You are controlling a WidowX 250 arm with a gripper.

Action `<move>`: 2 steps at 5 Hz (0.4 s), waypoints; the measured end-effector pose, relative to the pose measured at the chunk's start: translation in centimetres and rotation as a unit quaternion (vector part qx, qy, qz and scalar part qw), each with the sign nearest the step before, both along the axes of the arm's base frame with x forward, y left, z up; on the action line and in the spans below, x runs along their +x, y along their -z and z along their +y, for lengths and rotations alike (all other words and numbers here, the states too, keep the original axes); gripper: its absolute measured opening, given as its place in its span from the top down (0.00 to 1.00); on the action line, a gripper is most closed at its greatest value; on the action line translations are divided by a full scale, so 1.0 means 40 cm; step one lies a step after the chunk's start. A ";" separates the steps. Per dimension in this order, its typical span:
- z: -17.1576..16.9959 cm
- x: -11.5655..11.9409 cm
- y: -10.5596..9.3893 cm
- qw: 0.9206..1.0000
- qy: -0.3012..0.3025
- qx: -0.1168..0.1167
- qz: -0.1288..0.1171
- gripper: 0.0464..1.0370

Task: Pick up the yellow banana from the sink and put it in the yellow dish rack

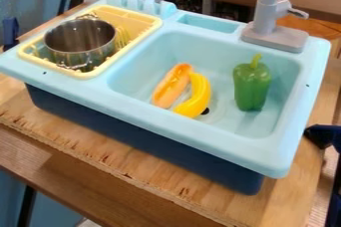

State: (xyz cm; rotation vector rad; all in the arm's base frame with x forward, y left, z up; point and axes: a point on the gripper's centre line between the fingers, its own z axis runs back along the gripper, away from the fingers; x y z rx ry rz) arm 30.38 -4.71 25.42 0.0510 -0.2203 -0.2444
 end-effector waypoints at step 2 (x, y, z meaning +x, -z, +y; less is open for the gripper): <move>0.015 0.026 0.086 1.000 -0.011 0.013 0.000 0.04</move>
